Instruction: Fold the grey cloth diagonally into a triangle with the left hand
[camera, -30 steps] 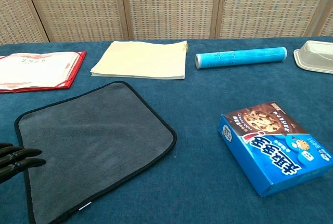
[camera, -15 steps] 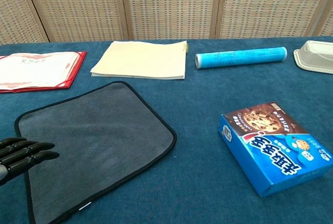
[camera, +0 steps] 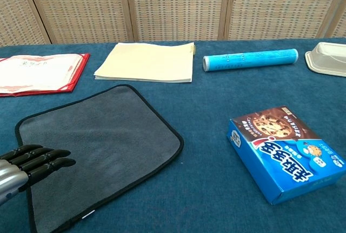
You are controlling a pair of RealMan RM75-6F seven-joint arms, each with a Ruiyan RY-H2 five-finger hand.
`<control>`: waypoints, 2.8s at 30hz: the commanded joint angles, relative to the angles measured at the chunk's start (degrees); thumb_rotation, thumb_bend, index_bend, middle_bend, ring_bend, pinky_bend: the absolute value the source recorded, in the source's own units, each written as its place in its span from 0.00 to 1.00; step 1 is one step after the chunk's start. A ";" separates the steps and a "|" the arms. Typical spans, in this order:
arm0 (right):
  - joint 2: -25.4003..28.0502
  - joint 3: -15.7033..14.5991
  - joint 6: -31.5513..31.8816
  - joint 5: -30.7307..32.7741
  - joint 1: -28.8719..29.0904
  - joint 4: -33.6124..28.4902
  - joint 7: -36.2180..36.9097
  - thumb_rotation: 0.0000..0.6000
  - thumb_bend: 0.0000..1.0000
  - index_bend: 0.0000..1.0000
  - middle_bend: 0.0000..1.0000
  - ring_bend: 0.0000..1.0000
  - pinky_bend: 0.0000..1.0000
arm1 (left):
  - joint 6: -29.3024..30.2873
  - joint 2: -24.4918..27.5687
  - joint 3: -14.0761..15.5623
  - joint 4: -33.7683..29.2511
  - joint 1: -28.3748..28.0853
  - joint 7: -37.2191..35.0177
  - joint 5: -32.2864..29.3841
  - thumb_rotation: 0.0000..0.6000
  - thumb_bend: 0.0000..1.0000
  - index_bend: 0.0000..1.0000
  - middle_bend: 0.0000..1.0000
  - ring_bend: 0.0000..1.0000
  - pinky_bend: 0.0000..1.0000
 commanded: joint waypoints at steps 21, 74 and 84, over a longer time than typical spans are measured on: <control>0.04 -0.02 0.16 -0.17 -0.10 -0.18 -0.29 1.00 0.00 0.00 0.00 0.00 0.00 | -0.72 -3.59 -0.26 0.15 -1.33 1.32 -1.93 1.00 0.23 0.00 0.00 0.00 0.00; 0.22 -0.09 0.16 -0.33 -0.24 -0.65 -0.23 1.00 0.00 0.00 0.00 0.00 0.00 | 5.50 -5.30 0.30 4.68 -1.35 -4.77 3.17 1.00 0.39 0.45 0.00 0.00 0.00; 0.26 -0.06 0.26 -0.37 -0.28 -0.63 -0.11 1.00 0.00 0.00 0.00 0.00 0.00 | 5.49 -5.41 0.59 4.96 -1.34 -5.40 3.43 1.00 0.39 0.62 0.00 0.00 0.00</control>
